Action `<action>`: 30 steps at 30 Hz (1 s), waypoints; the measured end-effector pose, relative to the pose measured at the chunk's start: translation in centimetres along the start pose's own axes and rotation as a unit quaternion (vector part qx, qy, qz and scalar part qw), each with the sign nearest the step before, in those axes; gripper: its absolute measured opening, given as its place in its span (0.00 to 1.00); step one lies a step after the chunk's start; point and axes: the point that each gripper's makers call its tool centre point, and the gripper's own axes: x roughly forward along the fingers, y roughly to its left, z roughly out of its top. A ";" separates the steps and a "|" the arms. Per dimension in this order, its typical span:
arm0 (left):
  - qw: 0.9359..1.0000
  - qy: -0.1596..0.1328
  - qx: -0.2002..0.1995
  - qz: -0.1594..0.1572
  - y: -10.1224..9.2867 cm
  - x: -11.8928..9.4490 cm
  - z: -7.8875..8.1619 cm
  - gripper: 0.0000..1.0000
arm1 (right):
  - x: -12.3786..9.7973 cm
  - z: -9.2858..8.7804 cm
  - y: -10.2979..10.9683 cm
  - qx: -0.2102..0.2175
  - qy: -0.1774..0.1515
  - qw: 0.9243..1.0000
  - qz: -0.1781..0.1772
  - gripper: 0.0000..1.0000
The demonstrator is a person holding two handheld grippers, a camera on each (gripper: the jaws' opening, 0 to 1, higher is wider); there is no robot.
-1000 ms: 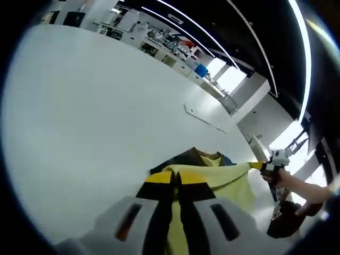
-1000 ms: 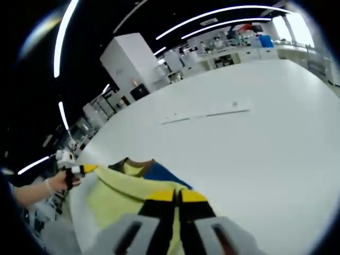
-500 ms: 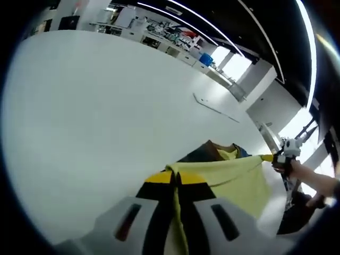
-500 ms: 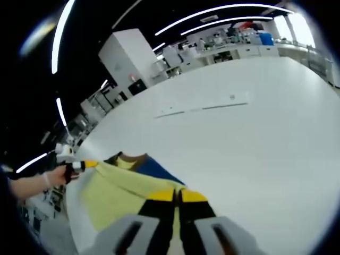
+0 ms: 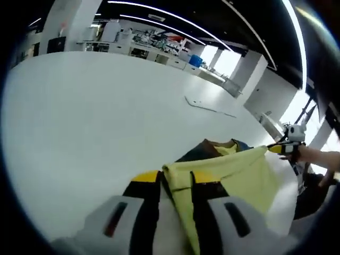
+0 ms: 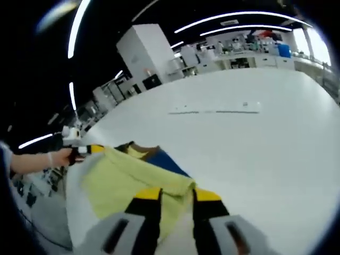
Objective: Fold the garment on the visible template until the final outline fits inside the template.
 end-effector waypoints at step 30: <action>0.985 0.051 0.101 -0.133 -6.6 -1.7 -3.2 0.89 | -0.1 -2.2 5.5 -0.087 0.018 0.994 0.065 0.88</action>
